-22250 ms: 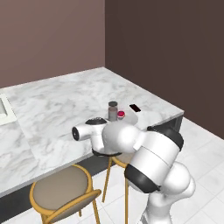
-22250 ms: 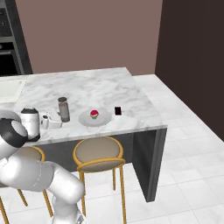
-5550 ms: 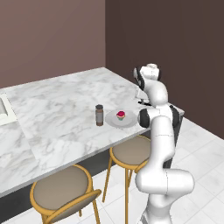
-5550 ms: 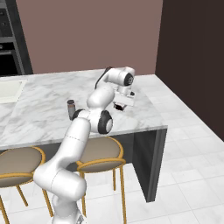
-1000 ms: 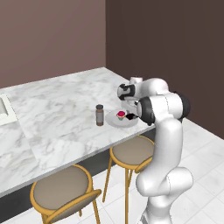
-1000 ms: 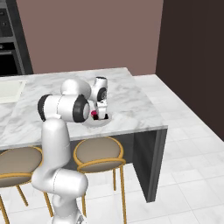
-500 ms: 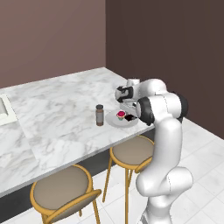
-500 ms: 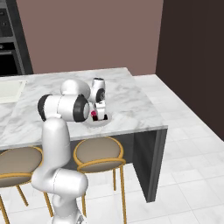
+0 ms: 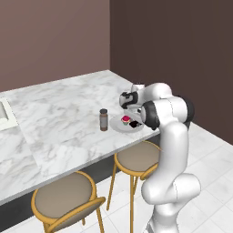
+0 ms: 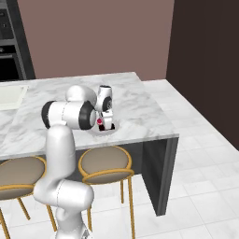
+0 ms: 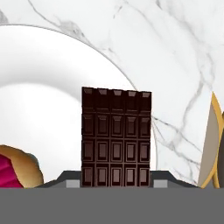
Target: Take the cinnamon bottle from the cabinet and place it on the dining table, next to the plate with the cupcake. Then take the chocolate from the dining counter and place it on the cupcake plate.
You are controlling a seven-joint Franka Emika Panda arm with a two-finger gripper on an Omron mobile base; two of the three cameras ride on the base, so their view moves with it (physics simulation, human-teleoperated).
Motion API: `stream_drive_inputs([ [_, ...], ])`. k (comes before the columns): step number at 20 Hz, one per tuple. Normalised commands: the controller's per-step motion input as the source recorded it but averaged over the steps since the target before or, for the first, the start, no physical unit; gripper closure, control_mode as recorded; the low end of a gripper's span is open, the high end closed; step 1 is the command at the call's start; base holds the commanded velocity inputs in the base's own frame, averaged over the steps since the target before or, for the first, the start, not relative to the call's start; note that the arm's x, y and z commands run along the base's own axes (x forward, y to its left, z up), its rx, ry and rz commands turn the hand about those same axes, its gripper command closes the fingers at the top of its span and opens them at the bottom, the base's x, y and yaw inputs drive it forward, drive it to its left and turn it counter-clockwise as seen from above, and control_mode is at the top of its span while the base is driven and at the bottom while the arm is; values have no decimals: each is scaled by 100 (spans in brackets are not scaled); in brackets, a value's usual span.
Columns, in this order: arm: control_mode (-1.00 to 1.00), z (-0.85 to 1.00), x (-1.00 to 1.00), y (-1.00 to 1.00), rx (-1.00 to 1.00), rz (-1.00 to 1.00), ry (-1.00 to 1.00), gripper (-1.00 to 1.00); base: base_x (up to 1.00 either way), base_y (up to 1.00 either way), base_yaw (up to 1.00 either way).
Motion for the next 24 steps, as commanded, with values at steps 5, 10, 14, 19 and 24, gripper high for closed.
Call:
stream_drive_inputs([
  [5,-100,-5,13,0,0,1,0,100,0,0,0],
  [10,-100,-11,18,3,0,0,0,100,0,0,0],
  [14,-100,-12,21,3,0,0,0,100,0,0,0],
  [19,-100,-15,19,8,0,0,0,100,0,0,0],
  [24,-100,-14,7,9,-1,0,0,100,0,0,0],
])
